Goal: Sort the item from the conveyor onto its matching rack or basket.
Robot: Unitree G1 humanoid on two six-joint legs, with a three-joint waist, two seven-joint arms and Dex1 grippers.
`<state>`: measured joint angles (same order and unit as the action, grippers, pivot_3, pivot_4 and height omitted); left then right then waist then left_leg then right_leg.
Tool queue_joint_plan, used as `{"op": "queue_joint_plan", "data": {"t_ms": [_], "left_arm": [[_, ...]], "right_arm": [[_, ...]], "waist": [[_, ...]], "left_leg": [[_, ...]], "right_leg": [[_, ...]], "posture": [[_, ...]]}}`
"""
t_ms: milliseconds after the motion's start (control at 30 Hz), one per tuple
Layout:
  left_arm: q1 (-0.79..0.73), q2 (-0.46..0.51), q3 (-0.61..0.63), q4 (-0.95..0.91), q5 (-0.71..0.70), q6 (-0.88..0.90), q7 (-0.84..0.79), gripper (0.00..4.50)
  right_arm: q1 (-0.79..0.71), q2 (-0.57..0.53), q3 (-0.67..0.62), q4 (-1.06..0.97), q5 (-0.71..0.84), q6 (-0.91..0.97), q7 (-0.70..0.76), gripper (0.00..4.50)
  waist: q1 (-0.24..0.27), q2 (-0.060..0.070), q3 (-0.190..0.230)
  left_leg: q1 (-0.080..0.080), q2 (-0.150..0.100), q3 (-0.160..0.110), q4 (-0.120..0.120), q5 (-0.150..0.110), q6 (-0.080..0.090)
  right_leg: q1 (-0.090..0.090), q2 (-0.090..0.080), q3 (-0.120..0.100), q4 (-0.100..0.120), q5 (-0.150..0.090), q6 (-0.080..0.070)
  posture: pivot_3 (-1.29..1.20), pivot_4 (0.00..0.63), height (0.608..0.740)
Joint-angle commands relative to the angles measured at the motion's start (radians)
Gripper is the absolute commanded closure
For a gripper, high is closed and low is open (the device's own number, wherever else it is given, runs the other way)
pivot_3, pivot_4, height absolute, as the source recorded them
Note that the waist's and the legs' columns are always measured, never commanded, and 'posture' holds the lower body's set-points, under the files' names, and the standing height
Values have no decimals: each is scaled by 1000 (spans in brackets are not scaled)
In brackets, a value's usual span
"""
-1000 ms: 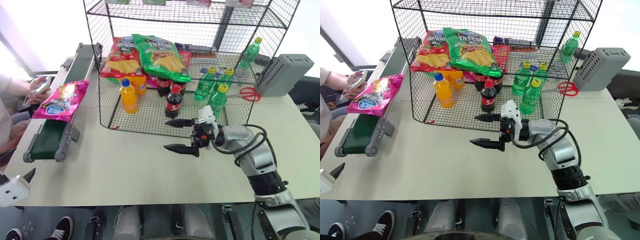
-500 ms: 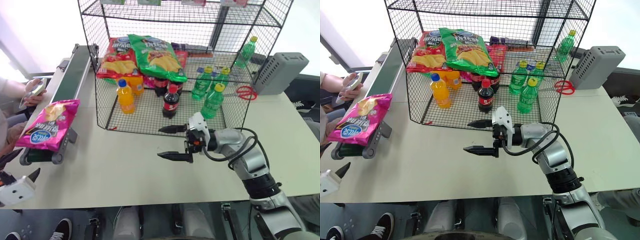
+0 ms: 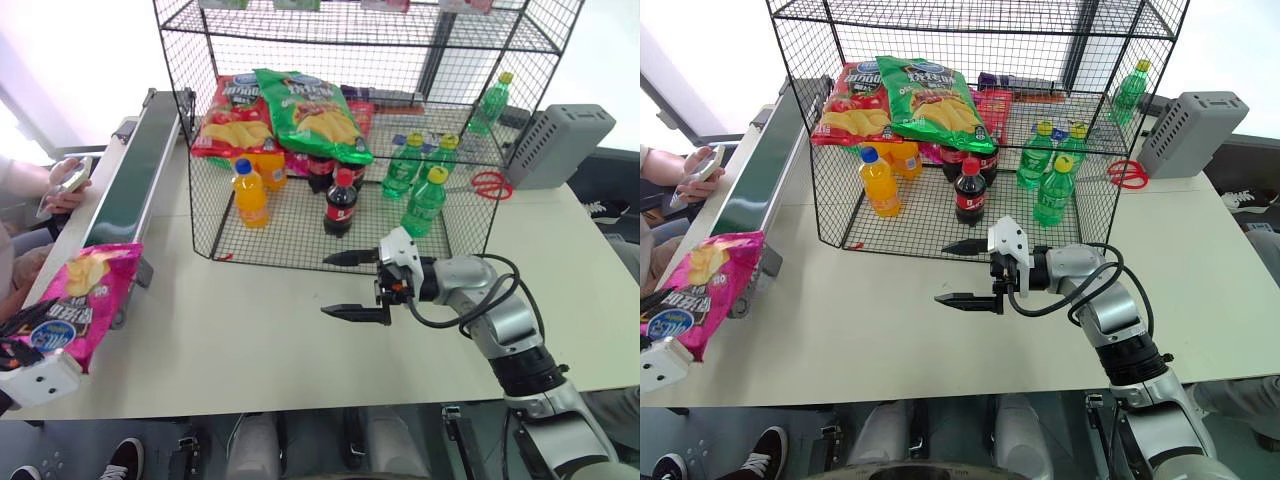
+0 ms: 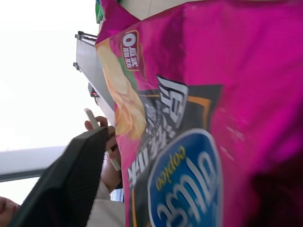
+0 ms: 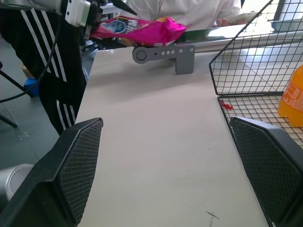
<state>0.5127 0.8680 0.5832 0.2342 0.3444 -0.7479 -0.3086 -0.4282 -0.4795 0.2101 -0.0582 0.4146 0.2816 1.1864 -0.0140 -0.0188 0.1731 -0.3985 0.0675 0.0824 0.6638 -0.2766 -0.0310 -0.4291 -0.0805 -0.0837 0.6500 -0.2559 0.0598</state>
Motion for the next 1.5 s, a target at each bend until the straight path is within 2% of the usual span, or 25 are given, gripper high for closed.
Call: {"op": "queue_joint_plan", "data": {"t_ms": [33, 167, 200, 300, 367, 533, 633, 733, 867, 967, 1067, 1200, 1367, 1500], "left_arm": [[-6, 21, -5, -5, -44, 2, -10, 2263], [-26, 15, -2, -29, -117, 11, -33, 4296], [-34, 16, 6, -38, -142, 14, -38, 4463], [-58, 27, 30, -58, -207, 17, -56, 4463], [-92, 28, 42, -95, -303, 53, -85, 4463], [-115, 7, 55, -341, -899, 371, -331, 4463], [-92, 9, 94, -436, -1111, 542, -452, 4463], [22, 58, 109, -607, -1440, 882, -570, 4463], [60, 73, 112, -738, -1717, 1133, -566, 4463], [25, 62, 75, -791, -1837, 1243, -577, 4463], [-33, 59, 35, -803, -1858, 1314, -612, 4463], [-177, 44, -36, -766, -2013, 1409, -602, 4463], [-345, -4, -164, -741, -2092, 1489, -564, 4463], [-421, -65, -208, -721, -2113, 1509, -518, 4463]], "right_arm": [[-7, 0, -25, -14, 5, -25, -1, 0], [-14, 1, -26, -1, -2, -37, -3, 0], [-16, 1, -25, 3, -6, -44, -3, 0], [-19, 6, -25, 13, -9, -55, -6, 0], [-22, 7, -24, 23, -16, -69, -6, 0], [-30, -1, -46, 52, -10, -88, -1, 0], [-44, -8, -81, 55, 37, -47, 8, 0], [-70, -30, -138, 44, 127, 57, 27, 0], [-49, -92, -156, 3, 220, 205, 90, 0], [-15, -133, -171, -26, 296, 335, 106, 0], [11, -178, -167, -45, 339, 428, 134, 0], [13, -212, -154, -61, 409, 566, 162, 0], [-27, -152, -179, -74, 512, 677, 125, 0], [-52, -91, -225, -87, 619, 745, 77, 0]], "waist": [[0, 0, 0], [1, 0, 0], [1, 0, 0], [1, 0, 0], [1, 0, 0], [0, -1, -1], [-6, 0, 0], [-7, 0, 0], [6, 1, 1], [5, 1, 1], [2, 1, 1], [2, 2, 1], [2, 1, 1], [4, 1, 1]], "left_leg": [[0, 0, 0, 0, 0, 0], [0, 0, 0, 0, 0, 0], [0, 0, 0, 0, 0, 0], [0, 0, 0, 0, 0, 0], [0, 0, 0, 0, 0, 0], [0, 0, 0, 0, 0, 0], [0, 0, 0, 0, 0, 0], [1, 0, 0, 0, 0, 0], [1, -1, -2, 0, 0, 0], [2, -1, -3, 1, 0, 0], [2, -2, -3, 1, 0, 0], [2, -2, -3, 1, 0, 0], [2, -2, -3, 1, 0, 0], [2, -2, -4, 1, 0, 0]], "right_leg": [[0, 0, 0, 0, 0, 0], [0, 0, 0, 0, 0, 0], [0, 0, 0, 0, 0, 0], [0, 0, 0, 0, 0, 0], [0, 0, 0, 0, 0, 0], [1, -1, 0, 0, 0, 0], [1, -1, 0, 0, 0, 0], [1, 1, 0, 1, 0, 0], [3, 0, 1, 1, 0, 0], [3, 1, 1, 1, 0, 0], [3, 1, 1, 1, 0, 0], [3, 2, 1, 1, 0, -1], [3, 3, 2, 1, 0, 0], [3, 3, 2, 1, 0, 0]], "posture": [[0, 150, 740], [0, 150, 740], [0, 150, 740], [0, 150, 740], [0, 150, 740], [0, 150, 740], [0, 150, 740], [0, 150, 740], [0, 150, 740], [0, 150, 740], [0, 150, 740], [0, 150, 740], [0, 150, 740], [0, 150, 740]]}}
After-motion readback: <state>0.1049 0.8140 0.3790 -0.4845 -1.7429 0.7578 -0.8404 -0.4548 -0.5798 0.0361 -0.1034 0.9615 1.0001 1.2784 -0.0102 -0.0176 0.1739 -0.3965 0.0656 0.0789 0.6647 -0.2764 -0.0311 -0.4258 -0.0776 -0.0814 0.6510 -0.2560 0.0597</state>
